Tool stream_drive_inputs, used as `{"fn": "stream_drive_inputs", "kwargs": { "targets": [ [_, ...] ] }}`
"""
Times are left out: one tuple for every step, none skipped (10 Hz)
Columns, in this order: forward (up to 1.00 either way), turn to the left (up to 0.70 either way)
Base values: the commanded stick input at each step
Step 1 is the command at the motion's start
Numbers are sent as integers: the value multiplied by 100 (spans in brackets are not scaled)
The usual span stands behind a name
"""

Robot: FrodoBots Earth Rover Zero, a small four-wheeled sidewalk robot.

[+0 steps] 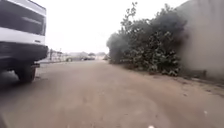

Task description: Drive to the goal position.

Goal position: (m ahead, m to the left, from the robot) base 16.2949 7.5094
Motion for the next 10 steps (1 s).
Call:
{"fn": "stream_drive_inputs", "kwargs": {
  "targets": [
    [50, 0],
    [50, 0],
    [50, 0],
    [50, 0],
    [50, 0],
    [50, 0],
    [50, 0],
    [50, 21],
    [50, 38],
    [50, 47]
  ]
}}
